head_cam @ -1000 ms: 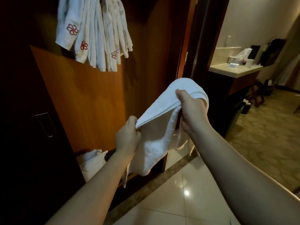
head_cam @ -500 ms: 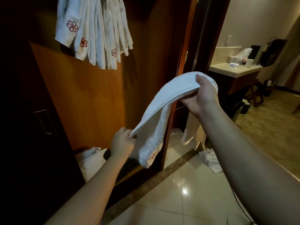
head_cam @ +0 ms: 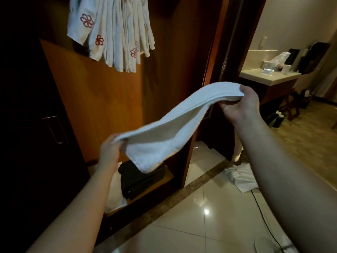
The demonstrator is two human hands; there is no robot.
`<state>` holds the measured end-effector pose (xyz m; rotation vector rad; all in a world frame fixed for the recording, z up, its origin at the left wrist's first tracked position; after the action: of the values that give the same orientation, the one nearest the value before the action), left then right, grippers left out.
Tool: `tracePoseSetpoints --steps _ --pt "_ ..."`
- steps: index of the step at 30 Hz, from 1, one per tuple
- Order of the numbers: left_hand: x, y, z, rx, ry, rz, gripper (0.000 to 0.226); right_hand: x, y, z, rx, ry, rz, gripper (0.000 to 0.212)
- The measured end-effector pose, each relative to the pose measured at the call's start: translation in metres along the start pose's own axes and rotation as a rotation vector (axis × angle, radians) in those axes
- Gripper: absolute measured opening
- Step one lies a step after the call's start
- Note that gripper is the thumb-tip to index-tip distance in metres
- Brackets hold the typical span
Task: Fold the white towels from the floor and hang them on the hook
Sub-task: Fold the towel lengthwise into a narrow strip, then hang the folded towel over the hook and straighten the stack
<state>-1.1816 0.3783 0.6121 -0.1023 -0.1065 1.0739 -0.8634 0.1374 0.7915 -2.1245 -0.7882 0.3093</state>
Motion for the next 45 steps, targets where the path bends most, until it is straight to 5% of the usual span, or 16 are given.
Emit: tracePoseSetpoints --steps 3,6,9,14,22,27,32,40,45 --pt "0.009 0.003 0.013 -0.502 -0.031 -0.121 0.032 0.007 -0.009 -0.006 0.058 0.033 -0.053 0.037" --pt "-0.003 -0.026 -0.013 -0.278 0.212 -0.362 0.046 0.013 -0.013 -0.003 0.091 0.031 -0.090 0.034" --pt "-0.003 -0.012 -0.019 -0.361 0.224 -0.245 0.022 0.020 -0.004 0.001 0.043 0.014 -0.055 0.032" --pt "-0.005 0.017 -0.029 -0.528 0.187 -0.178 0.043 0.031 0.033 0.023 -0.112 -0.088 0.019 0.033" --pt "-0.011 0.031 -0.053 -0.763 0.186 -0.047 0.023 0.026 0.069 0.057 -0.123 -0.165 0.093 0.035" --pt "-0.011 0.039 -0.067 -0.695 0.319 -0.051 0.034 0.022 0.072 0.065 -0.118 -0.162 0.065 0.040" --pt "-0.020 0.022 -0.073 -0.494 0.439 -0.283 0.035 0.020 0.076 0.068 -0.135 -0.155 0.074 0.042" --pt "-0.040 0.020 -0.141 -0.282 0.552 -0.098 0.049 0.016 0.057 0.079 -0.138 -0.189 0.053 0.049" --pt "-0.063 -0.011 -0.176 -0.076 0.747 -0.119 0.060 0.012 0.025 0.094 -0.091 -0.228 -0.036 0.046"
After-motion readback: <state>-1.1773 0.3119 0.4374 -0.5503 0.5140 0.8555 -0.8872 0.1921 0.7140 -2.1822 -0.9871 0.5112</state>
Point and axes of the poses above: each hand's wrist, its own x-axis towards the middle knuckle, its own y-axis out of the back of the hand, z = x × y, the point moved 9 cm from there along x, towards the middle knuckle, and after that the axes turned 14 degrees about -z, right-handed, at the moved point
